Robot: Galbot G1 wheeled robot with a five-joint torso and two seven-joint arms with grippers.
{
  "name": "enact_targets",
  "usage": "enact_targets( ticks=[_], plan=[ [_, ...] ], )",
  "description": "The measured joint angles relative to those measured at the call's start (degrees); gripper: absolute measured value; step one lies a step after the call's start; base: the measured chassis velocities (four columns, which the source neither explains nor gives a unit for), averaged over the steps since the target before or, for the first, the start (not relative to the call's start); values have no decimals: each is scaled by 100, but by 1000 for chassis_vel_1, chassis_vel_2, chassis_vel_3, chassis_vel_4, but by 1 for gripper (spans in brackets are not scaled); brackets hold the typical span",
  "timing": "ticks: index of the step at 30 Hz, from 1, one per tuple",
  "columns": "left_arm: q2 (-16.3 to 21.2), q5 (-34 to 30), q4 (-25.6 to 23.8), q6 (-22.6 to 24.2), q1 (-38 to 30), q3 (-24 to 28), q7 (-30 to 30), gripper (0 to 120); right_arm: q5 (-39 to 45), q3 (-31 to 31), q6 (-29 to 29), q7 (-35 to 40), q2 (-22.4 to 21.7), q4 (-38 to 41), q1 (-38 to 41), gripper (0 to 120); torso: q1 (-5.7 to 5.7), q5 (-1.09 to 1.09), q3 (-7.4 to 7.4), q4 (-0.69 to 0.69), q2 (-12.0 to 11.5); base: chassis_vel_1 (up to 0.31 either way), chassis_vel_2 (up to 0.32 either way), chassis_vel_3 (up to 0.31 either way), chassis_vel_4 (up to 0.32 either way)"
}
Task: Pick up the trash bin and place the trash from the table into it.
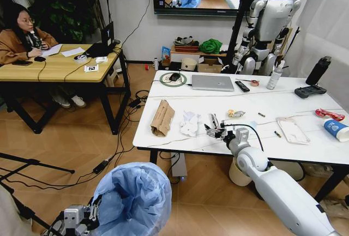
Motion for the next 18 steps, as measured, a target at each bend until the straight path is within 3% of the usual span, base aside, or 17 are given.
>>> enact_targets(
  ticks=[18],
  plan=[
    [-31,16,-39,-31,29,10,9,0,-6,-1,-56,18,53,-219,44,100,0,-1,0,0,0,0,0,0,0]
  ],
)
